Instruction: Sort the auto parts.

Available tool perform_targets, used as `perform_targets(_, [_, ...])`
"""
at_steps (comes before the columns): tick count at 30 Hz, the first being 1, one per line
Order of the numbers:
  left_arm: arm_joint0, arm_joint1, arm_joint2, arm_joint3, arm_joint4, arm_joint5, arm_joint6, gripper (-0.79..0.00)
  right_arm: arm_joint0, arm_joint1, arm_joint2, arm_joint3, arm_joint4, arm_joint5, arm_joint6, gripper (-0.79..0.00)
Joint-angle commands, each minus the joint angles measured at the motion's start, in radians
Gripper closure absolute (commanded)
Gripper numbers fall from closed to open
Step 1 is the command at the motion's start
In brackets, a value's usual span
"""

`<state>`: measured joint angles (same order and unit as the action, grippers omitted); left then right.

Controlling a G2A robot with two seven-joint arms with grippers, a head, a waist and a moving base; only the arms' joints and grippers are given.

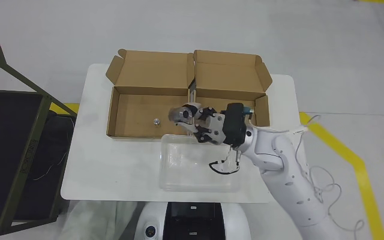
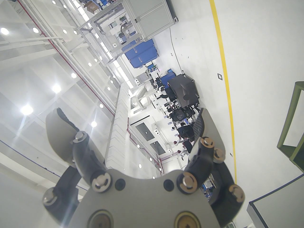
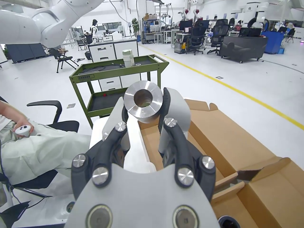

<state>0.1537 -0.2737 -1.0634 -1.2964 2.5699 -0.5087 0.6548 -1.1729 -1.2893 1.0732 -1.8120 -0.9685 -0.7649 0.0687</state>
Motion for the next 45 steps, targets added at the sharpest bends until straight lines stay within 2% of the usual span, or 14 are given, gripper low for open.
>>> perform_targets(1, [0.000, 0.000, 0.000, 0.000, 0.000, 0.000, 0.000, -0.785, 0.006, 0.001, 0.007, -0.001, -0.010, 0.004, -0.011, 0.000])
perform_targets(9, [0.000, 0.000, 0.000, 0.000, 0.000, 0.000, 0.000, -0.785, 0.017, 0.003, 0.042, -0.015, -0.050, 0.015, -0.096, 0.000])
perform_targets(16, [0.000, 0.000, 0.000, 0.000, 0.000, 0.000, 0.000, -0.785, 0.028, 0.006, 0.070, -0.016, -0.042, -0.020, -0.173, 0.000])
perform_targets(26, [0.000, 0.000, 0.000, 0.000, 0.000, 0.000, 0.000, -0.785, -0.024, 0.010, 0.094, -0.053, -0.102, 0.008, -0.263, 0.000])
perform_targets(36, [0.000, 0.000, 0.000, 0.000, 0.000, 0.000, 0.000, -0.785, -0.020, 0.009, 0.059, -0.029, -0.111, 0.014, -0.238, 0.000])
perform_targets(45, [0.000, 0.000, 0.000, 0.000, 0.000, 0.000, 0.000, -0.785, 0.064, -0.008, -0.029, 0.093, -0.047, 0.014, -0.176, 0.000])
